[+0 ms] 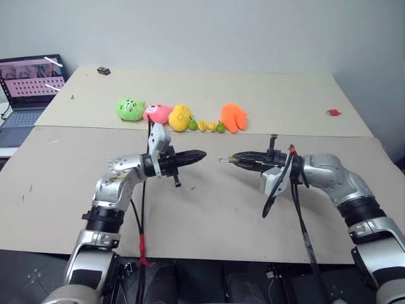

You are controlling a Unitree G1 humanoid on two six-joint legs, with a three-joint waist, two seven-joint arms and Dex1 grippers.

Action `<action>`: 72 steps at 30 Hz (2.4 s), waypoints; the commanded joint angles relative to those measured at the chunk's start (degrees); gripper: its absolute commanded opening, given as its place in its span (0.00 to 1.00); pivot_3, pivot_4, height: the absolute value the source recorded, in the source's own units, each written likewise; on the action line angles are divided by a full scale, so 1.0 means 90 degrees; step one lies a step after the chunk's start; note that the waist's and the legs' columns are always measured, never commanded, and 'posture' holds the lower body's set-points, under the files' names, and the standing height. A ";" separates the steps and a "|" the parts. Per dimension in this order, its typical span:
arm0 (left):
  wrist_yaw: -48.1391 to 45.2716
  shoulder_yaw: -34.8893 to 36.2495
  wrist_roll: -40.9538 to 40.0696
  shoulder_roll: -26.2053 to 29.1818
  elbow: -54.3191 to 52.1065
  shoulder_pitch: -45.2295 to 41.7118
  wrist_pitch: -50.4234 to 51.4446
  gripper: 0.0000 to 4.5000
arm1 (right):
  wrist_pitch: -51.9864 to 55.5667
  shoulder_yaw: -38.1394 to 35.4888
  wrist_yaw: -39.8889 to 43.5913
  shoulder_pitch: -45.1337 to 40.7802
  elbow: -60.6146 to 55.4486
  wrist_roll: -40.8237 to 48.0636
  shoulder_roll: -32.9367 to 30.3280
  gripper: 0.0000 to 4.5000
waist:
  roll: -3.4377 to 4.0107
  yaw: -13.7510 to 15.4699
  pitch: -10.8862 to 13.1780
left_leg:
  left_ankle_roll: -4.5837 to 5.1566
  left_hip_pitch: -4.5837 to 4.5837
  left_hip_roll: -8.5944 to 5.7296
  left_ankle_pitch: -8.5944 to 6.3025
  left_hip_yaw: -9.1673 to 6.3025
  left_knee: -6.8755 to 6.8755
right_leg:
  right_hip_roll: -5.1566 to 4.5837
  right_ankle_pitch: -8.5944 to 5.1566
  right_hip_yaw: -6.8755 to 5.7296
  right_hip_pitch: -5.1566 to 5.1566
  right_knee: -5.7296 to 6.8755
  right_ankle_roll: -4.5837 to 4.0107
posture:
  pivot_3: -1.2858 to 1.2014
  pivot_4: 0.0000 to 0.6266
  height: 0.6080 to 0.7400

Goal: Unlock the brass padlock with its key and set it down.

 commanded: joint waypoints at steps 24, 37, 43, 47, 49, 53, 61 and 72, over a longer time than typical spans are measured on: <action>-0.0599 -0.0560 -0.0017 0.0168 0.0026 0.0052 0.0514 0.04 | 0.0096 -0.0129 0.0023 -0.0240 -0.0405 0.0038 0.0034 0.03 | 0.0000 -0.0004 0.0000 | 0.0000 0.0003 0.0000 0.0000 0.0000 -0.0001 | 0.0001 0.0000 0.0001 0.0001 0.0002 0.0000 | 0.52 0.24 0.83; -0.0124 -0.0171 -0.0386 -0.0211 0.0071 -0.0336 0.0921 0.04 | 0.0101 -0.0121 0.0025 -0.0329 -0.0399 0.0062 0.0046 0.03 | 0.0000 -0.0003 0.0000 | 0.0000 0.0000 0.0000 0.0000 0.0000 -0.0001 | 0.0000 -0.0001 0.0000 0.0000 -0.0001 0.0001 | 0.52 0.24 0.83; -0.0547 -0.0526 -0.0228 0.0327 -0.0174 -0.0056 0.1258 0.04 | 0.0110 -0.0123 0.0018 -0.0337 -0.0412 0.0064 0.0054 0.03 | 0.0000 -0.0018 0.0000 | 0.0000 0.0005 0.0000 0.0000 0.0000 -0.0004 | 0.0001 -0.0001 0.0003 -0.0001 0.0004 0.0000 | 0.52 0.24 0.83; -0.0368 -0.0319 -0.0137 0.0341 0.0393 -0.0266 0.1026 0.04 | 0.0118 -0.0116 0.0037 -0.0322 -0.0444 0.0088 0.0055 0.03 | 0.0000 -0.0018 0.0000 | 0.0000 0.0011 0.0000 0.0000 0.0001 -0.0003 | 0.0001 -0.0001 0.0003 0.0004 0.0005 0.0001 | 0.52 0.24 0.83; -0.0241 -0.0150 -0.0290 0.0229 0.0465 -0.0393 0.1113 0.04 | 0.0080 -0.0113 0.0036 -0.0324 -0.0416 0.0073 0.0037 0.03 | 0.0000 -0.0013 0.0000 | 0.0000 0.0008 0.0000 0.0000 0.0001 -0.0003 | 0.0001 -0.0001 0.0003 0.0001 0.0004 0.0001 | 0.52 0.24 0.83; 0.0049 0.0156 -0.0681 -0.0082 0.0395 -0.0612 0.1519 0.04 | 0.0061 -0.0110 0.0049 -0.0373 -0.0374 0.0076 0.0027 0.03 | -0.0002 0.0015 0.0001 | 0.0000 -0.0005 -0.0001 0.0000 -0.0001 -0.0002 | -0.0001 -0.0001 0.0000 -0.0002 -0.0003 0.0001 | 0.52 0.24 0.83; 0.0273 0.0348 -0.0876 -0.0261 0.0411 -0.0800 0.1801 0.04 | 0.0055 -0.0103 0.0037 -0.0428 -0.0353 0.0058 0.0060 0.03 | -0.0002 -0.0031 0.0001 | 0.0000 0.0002 -0.0001 0.0000 -0.0001 -0.0002 | 0.0000 0.0000 0.0002 0.0000 0.0002 0.0001 | 0.52 0.24 0.83; 0.0203 0.0364 -0.1030 -0.0260 0.0269 -0.0729 0.2069 0.04 | 0.0033 -0.0104 0.0015 -0.0486 -0.0298 0.0015 0.0064 0.03 | -0.0002 -0.0011 0.0001 | -0.0001 0.0002 -0.0002 0.0000 0.0000 -0.0003 | -0.0001 0.0000 0.0002 0.0000 0.0001 0.0001 | 0.52 0.24 0.83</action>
